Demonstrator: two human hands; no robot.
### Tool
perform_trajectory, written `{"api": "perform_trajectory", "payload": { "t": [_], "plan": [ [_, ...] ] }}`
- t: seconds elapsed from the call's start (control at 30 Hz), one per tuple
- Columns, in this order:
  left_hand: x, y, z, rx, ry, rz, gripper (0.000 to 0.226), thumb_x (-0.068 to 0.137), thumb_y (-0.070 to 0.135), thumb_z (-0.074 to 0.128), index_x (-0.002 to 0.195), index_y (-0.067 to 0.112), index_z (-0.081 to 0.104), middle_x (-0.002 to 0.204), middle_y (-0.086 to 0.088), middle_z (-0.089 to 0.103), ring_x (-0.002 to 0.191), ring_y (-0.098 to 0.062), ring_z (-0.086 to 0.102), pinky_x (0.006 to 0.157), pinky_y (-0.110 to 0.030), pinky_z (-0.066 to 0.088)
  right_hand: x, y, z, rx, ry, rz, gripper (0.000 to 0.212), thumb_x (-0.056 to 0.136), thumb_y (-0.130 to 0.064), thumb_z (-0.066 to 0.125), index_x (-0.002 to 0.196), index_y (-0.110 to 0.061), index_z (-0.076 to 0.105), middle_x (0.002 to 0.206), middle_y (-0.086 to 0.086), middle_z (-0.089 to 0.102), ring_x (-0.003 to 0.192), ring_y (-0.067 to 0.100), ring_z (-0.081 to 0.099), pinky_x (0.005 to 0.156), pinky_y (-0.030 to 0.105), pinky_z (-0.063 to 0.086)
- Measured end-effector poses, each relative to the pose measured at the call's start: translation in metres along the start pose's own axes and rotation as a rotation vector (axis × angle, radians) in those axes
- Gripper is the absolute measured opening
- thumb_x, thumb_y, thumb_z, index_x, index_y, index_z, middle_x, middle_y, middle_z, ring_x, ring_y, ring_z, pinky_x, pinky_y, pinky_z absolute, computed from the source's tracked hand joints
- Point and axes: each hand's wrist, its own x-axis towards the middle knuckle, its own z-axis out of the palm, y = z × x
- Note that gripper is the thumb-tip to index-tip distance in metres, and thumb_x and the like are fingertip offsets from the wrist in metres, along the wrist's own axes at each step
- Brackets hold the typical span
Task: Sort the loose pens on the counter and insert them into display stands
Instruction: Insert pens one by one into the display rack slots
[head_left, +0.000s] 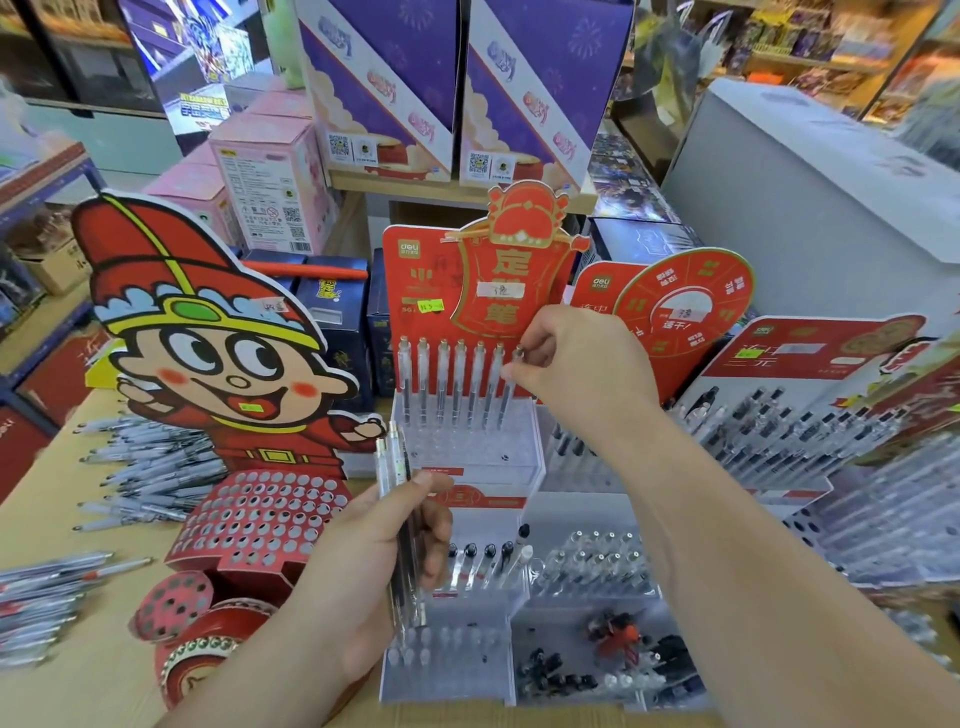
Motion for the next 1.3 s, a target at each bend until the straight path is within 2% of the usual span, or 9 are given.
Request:
{"api": "perform_trajectory", "payload": {
  "t": [0.2, 0.37, 0.47, 0.57, 0.73, 0.87, 1.03, 1.13, 1.3],
  "plan": [
    [-0.007, 0.006, 0.006, 0.005, -0.202, -0.02, 0.036, 0.081, 0.013, 0.062, 0.113, -0.003, 0.066, 0.075, -0.021, 0.053, 0.048, -0.024, 0.043, 0.048, -0.03, 0.036, -0.037, -0.012, -0.019, 0.18, 0.235, -0.148, 0.017, 0.086, -0.041, 0.075, 0.083, -0.024, 0.071, 0.072, -0.016, 0.066, 0.067, 0.005, 0.061, 0.065, 0.031, 0.055],
    [-0.014, 0.007, 0.018, 0.119, -0.334, 0.017, 0.033, 0.085, 0.019, 0.057, 0.108, -0.004, 0.067, 0.075, -0.023, 0.058, 0.049, -0.024, 0.044, 0.05, -0.03, 0.035, -0.076, -0.019, -0.015, 0.453, -0.293, 0.068, 0.017, 0.086, -0.046, 0.074, 0.095, -0.031, 0.074, 0.077, -0.015, 0.067, 0.069, -0.003, 0.059, 0.064, 0.016, 0.047],
    [-0.019, 0.006, 0.024, 0.172, -0.371, 0.014, 0.032, 0.085, 0.019, 0.056, 0.099, -0.01, 0.061, 0.075, -0.022, 0.061, 0.048, -0.024, 0.046, 0.049, -0.029, 0.038, -0.084, -0.014, -0.013, 0.808, -0.408, 0.151, 0.01, 0.088, -0.028, 0.076, 0.087, -0.019, 0.075, 0.076, -0.004, 0.069, 0.07, 0.008, 0.064, 0.069, 0.025, 0.056],
    [-0.022, 0.005, 0.027, 0.203, -0.402, 0.008, 0.025, 0.086, 0.021, 0.056, 0.096, 0.003, 0.071, 0.077, -0.022, 0.062, 0.05, -0.026, 0.05, 0.048, -0.03, 0.041, -0.089, -0.007, -0.019, 0.943, -0.436, 0.151, 0.012, 0.088, -0.019, 0.076, 0.082, -0.01, 0.071, 0.07, 0.006, 0.064, 0.066, 0.013, 0.06, 0.066, 0.022, 0.052],
    [-0.022, 0.003, 0.03, 0.217, -0.365, -0.027, 0.034, 0.09, 0.029, 0.065, 0.109, 0.002, 0.071, 0.084, -0.022, 0.066, 0.055, -0.027, 0.058, 0.049, -0.031, 0.047, -0.091, 0.006, -0.027, 1.019, -0.243, 0.211, 0.006, 0.092, -0.009, 0.068, 0.091, -0.012, 0.073, 0.072, -0.003, 0.066, 0.067, 0.008, 0.058, 0.06, 0.014, 0.046],
    [-0.019, 0.001, 0.026, 0.252, -0.167, 0.0, 0.028, 0.098, 0.025, 0.057, 0.111, 0.002, 0.065, 0.081, -0.021, 0.066, 0.047, -0.021, 0.048, 0.041, -0.025, 0.035, -0.092, 0.016, -0.034, 1.117, -0.106, 0.247, 0.015, 0.096, -0.007, 0.063, 0.096, -0.017, 0.075, 0.08, 0.004, 0.07, 0.072, 0.013, 0.065, 0.058, 0.02, 0.048],
    [-0.018, 0.005, 0.024, 0.266, -0.041, 0.048, 0.021, 0.098, 0.018, 0.06, 0.111, 0.001, 0.063, 0.081, -0.017, 0.068, 0.042, -0.015, 0.039, 0.04, -0.023, 0.028, -0.095, 0.027, -0.041, 1.085, -0.092, 0.258, 0.024, 0.09, 0.004, 0.065, 0.083, -0.015, 0.076, 0.081, 0.013, 0.073, 0.073, 0.022, 0.069, 0.062, 0.025, 0.054],
    [-0.018, 0.012, 0.023, 0.284, 0.001, 0.094, 0.013, 0.097, 0.014, 0.063, 0.102, 0.002, 0.063, 0.077, -0.015, 0.069, 0.041, -0.013, 0.036, 0.041, -0.023, 0.028, -0.097, 0.037, -0.056, 0.926, -0.254, 0.211, 0.021, 0.084, 0.009, 0.069, 0.08, -0.01, 0.075, 0.079, 0.011, 0.075, 0.074, 0.025, 0.072, 0.068, 0.027, 0.058],
    [-0.024, 0.02, 0.02, 0.341, 0.002, 0.153, 0.01, 0.095, 0.009, 0.064, 0.097, -0.001, 0.062, 0.064, -0.011, 0.063, 0.04, -0.013, 0.034, 0.041, -0.023, 0.029, -0.097, 0.042, -0.075, 0.702, -0.619, 0.148, 0.004, 0.082, -0.024, 0.076, 0.084, -0.024, 0.079, 0.086, 0.001, 0.077, 0.084, 0.02, 0.073, 0.081, 0.028, 0.058]
  ]
}}
